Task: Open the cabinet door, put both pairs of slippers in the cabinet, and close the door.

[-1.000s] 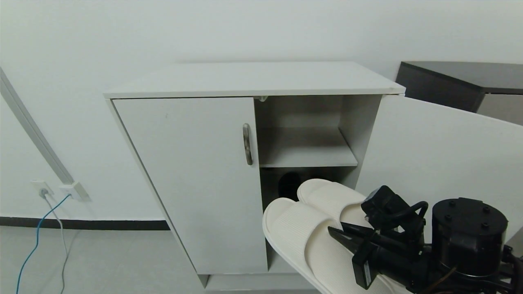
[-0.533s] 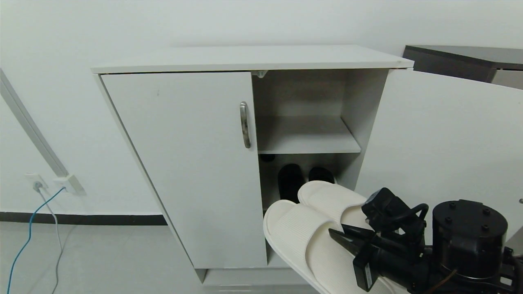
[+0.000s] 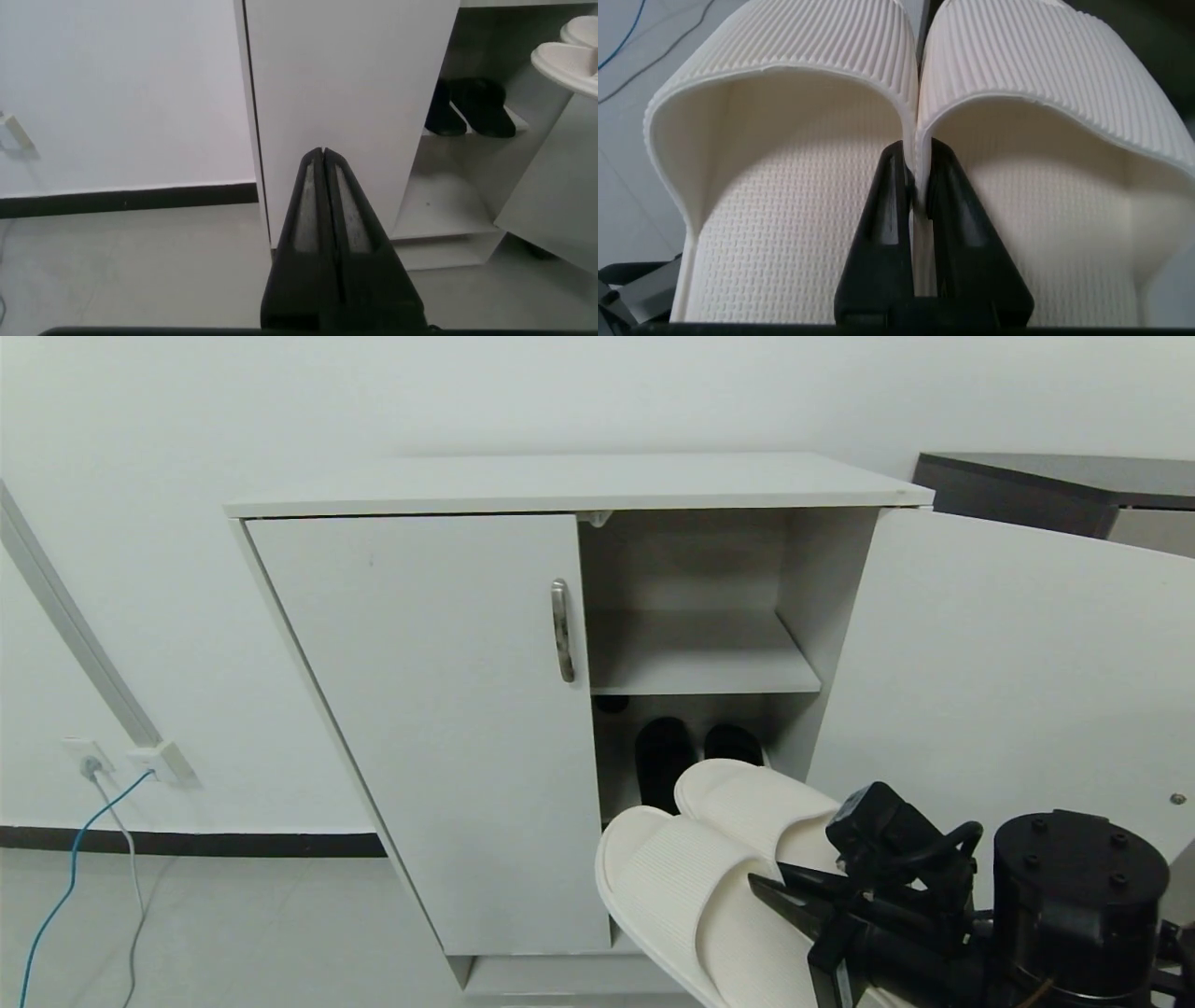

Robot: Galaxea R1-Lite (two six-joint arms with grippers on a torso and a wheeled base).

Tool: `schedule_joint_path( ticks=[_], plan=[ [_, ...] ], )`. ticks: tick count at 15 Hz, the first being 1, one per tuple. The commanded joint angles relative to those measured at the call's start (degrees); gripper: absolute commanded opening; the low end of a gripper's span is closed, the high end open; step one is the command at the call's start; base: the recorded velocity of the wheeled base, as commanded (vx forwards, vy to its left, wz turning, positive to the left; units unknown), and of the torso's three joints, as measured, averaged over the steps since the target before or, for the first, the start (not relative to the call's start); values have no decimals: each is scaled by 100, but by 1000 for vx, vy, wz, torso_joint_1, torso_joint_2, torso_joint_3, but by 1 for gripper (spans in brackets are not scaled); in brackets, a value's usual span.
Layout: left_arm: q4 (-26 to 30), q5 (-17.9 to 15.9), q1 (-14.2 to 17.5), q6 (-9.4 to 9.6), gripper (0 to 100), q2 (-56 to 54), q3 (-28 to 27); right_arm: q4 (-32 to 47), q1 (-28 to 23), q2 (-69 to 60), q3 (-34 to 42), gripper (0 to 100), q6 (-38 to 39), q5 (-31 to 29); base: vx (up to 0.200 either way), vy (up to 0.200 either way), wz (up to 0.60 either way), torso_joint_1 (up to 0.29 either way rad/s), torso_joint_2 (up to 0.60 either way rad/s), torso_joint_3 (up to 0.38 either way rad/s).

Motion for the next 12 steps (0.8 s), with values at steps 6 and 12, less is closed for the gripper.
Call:
schedule_joint_path(
  ticks=[6, 12],
  plan=[
    [-1, 7, 2, -9, 0, 7, 1, -33, 30, -5, 29, 0, -2, 7, 0, 0, 0, 2, 104, 54],
    [-1, 15, 2, -36, 0, 7, 1, -33, 92, -5, 64, 0, -2, 7, 0, 67, 0, 1, 5, -1]
  ],
)
